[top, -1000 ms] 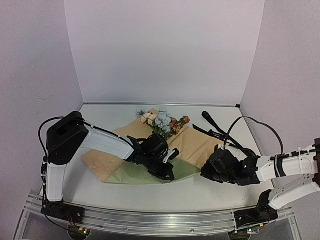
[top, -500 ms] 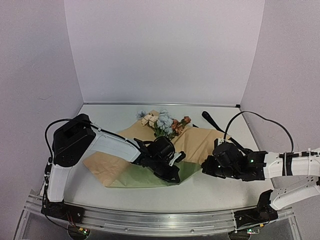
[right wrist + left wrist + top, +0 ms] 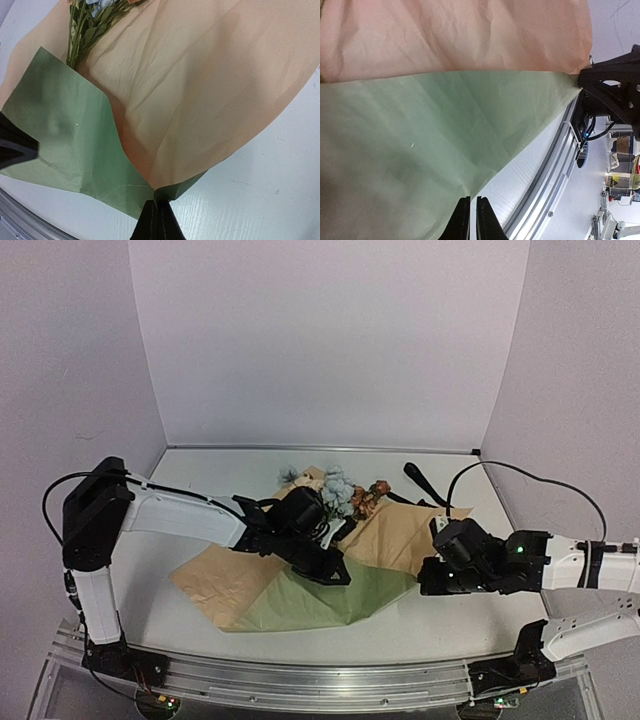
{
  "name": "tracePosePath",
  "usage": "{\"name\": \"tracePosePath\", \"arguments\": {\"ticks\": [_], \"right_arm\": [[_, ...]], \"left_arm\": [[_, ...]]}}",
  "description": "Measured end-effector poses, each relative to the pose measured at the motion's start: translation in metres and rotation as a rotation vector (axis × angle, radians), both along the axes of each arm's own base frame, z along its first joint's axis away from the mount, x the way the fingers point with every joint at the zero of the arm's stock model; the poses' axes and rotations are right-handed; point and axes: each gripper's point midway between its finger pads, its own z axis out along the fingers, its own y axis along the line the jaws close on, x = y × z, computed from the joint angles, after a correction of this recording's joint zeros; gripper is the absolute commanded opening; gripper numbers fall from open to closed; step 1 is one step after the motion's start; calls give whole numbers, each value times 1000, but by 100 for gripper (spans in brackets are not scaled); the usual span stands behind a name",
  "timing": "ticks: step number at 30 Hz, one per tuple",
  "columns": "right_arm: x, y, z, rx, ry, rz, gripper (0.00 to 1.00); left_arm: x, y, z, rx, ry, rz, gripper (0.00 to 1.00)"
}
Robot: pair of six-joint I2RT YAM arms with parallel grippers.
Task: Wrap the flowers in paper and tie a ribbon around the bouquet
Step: Fold the one-fourth-folded wrapping paper at the center of the board.
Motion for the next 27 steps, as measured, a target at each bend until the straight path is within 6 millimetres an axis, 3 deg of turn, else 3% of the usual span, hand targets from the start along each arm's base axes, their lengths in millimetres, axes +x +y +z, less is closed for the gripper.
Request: {"name": "tracePosePath", "arguments": {"ticks": [4, 10, 20, 24, 27], "right_arm": [[-2, -9, -3, -48, 0, 4, 0], [-2, -18, -5, -98, -8, 5, 0], [-3, -15, 7, -93, -46, 70, 0], [-3, 1, 13, -41, -50, 124, 0], [-3, 29, 20, 29, -30, 189, 0]], "left_arm": [[-11, 29, 0, 22, 26, 12, 8], [-39, 66, -36, 142, 117, -7, 6], [-30, 76, -79, 242, 153, 30, 2], [-16, 71, -78, 213, 136, 60, 1], [-10, 69, -78, 200, 128, 76, 1]]}}
